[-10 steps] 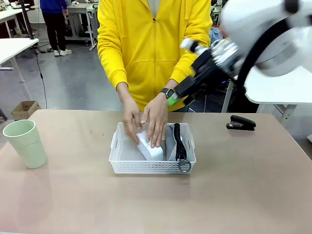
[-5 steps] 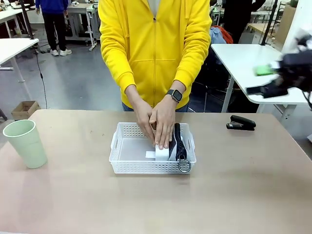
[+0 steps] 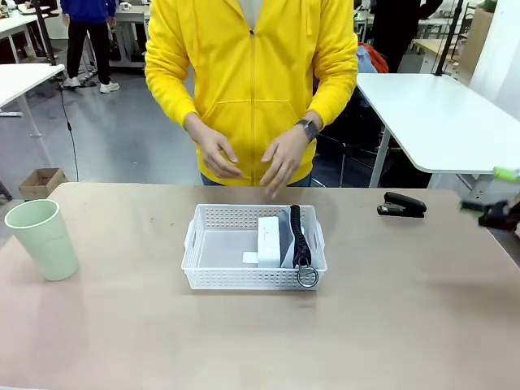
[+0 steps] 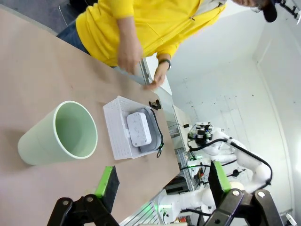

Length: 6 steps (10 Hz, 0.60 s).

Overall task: Efficiently arrange items inside the basket to fit them all.
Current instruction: Pick up the Digital clock and place it inside the Organizing basket.

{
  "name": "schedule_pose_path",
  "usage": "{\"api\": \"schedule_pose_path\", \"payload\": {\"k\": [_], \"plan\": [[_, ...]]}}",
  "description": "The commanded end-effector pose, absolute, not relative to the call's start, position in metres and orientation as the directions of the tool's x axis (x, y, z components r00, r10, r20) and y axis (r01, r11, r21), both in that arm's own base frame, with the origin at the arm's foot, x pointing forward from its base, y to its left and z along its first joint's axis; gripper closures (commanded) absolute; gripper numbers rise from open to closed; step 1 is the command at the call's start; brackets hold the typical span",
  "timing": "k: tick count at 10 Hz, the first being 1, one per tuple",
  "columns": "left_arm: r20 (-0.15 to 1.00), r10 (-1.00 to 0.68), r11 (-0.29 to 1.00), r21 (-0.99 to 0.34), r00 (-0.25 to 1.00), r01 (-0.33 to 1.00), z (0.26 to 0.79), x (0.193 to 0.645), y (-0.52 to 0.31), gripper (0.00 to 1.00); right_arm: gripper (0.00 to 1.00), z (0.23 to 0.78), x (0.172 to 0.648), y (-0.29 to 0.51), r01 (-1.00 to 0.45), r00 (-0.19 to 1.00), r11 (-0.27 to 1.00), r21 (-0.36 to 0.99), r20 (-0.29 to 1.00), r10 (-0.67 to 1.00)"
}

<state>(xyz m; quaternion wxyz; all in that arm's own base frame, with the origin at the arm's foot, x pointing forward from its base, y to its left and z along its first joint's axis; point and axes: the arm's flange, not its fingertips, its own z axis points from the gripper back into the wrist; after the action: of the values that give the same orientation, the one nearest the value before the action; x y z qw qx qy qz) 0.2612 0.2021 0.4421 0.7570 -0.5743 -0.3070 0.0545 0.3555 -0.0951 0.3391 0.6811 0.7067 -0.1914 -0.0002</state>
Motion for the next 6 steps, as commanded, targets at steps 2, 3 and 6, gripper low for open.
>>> {"api": "schedule_pose_path", "payload": {"k": [2,3,6], "plan": [[0.423,0.441,0.325,-0.897,0.792,0.298,0.4426,0.2613,0.2010,0.00,0.00,0.3743,0.3439,-0.0954,-0.319,0.919,-0.034,0.947,0.300,-0.257],[0.423,0.441,0.325,-0.897,0.792,0.298,0.4426,0.2613,0.2010,0.00,0.00,0.3743,0.3439,-0.0954,-0.319,0.919,-0.034,0.947,0.300,-0.257],[0.423,0.441,0.325,-0.897,0.792,0.298,0.4426,0.2613,0.2010,0.00,0.00,0.3743,0.3439,-0.0954,-0.319,0.919,-0.034,0.947,0.300,-0.257]]}}
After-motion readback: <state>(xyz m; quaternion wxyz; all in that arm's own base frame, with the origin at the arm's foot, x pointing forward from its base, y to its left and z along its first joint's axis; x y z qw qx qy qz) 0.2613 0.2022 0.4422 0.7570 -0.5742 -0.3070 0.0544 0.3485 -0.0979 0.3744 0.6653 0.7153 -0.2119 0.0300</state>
